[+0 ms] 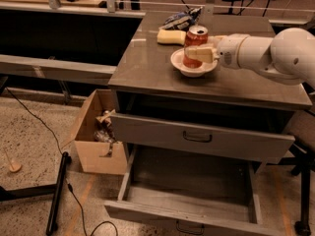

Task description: Pick coke can from paper bowl and place on counter

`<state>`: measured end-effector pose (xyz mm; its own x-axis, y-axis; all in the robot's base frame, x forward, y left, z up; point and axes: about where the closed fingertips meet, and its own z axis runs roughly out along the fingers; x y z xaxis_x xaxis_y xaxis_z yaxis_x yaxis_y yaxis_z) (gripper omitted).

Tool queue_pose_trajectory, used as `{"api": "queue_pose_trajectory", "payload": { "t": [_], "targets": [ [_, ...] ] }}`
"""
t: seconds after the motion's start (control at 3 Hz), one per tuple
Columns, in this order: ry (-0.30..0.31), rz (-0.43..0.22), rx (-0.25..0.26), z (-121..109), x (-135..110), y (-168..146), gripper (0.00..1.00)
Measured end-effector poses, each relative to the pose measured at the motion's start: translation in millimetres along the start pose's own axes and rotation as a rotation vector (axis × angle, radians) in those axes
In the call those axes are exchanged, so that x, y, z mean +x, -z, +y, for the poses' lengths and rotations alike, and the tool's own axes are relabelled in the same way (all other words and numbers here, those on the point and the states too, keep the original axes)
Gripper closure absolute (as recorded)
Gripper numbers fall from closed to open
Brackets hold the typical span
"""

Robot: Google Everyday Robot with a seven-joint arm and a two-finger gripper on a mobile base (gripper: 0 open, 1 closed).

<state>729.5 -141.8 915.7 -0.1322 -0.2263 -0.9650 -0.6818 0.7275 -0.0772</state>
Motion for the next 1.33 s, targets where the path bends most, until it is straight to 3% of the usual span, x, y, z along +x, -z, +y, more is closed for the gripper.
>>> {"api": "queue_pose_trajectory", "payload": {
  "t": [0.33,0.67,1.0,1.33],
  "targets": [
    [0.052,-0.041,0.078,-16.9,-31.6,16.6,1.0],
    [0.107,-0.013,0.187,-42.8,-46.6,43.0,1.0],
    [0.111,0.053,0.342,-78.8,-38.7,94.3,1.0],
    [0.075,0.119,0.491,-101.9,-19.2,142.5,1.0]
  ]
}}
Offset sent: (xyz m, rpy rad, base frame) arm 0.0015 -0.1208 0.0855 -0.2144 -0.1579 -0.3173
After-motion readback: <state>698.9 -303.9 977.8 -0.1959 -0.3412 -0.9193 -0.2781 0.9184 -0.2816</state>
